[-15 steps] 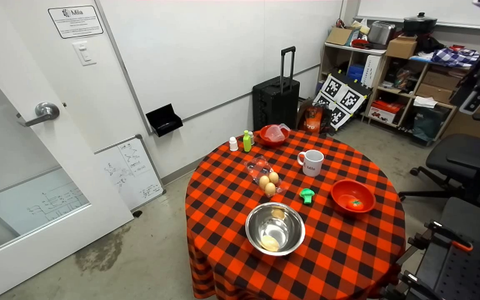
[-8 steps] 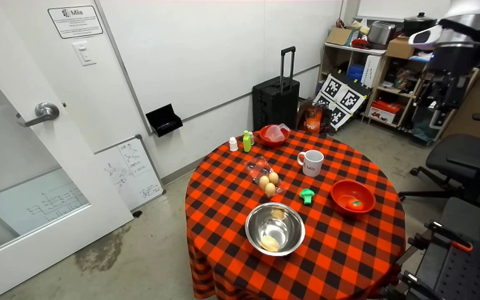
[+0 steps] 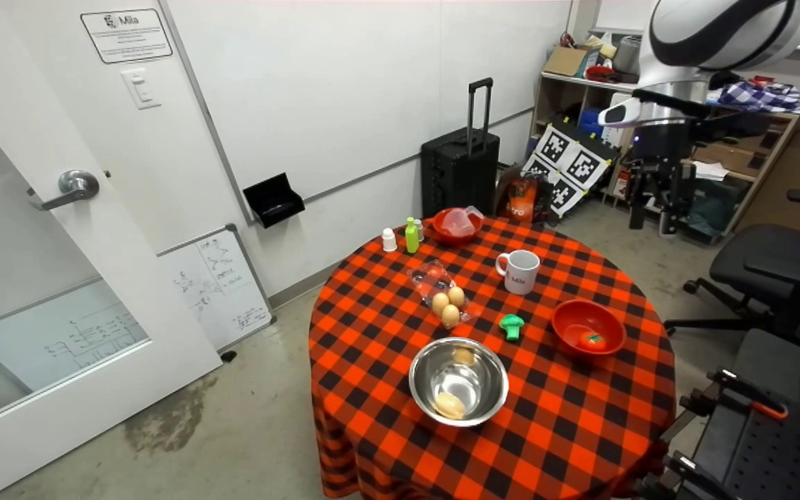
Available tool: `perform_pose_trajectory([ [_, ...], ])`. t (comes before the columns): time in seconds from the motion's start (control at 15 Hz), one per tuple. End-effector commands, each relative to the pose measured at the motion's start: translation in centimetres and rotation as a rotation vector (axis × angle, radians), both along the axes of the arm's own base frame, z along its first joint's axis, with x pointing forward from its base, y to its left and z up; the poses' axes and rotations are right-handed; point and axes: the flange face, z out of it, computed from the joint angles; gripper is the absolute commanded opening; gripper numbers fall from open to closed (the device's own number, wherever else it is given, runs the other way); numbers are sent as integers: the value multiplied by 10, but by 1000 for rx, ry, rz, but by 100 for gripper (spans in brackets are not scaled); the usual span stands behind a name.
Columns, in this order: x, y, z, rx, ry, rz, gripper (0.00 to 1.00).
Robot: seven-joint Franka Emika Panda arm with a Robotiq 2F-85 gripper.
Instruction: Put the plastic broccoli in the orange bowl
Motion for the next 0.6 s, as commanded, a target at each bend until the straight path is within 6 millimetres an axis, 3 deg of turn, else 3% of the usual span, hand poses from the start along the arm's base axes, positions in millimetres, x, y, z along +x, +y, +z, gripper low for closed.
perform_pose_trajectory([
  [0.0,36,0,-38,67,48,57,100],
  [0.53,91,12,-126,74,110,79,100],
])
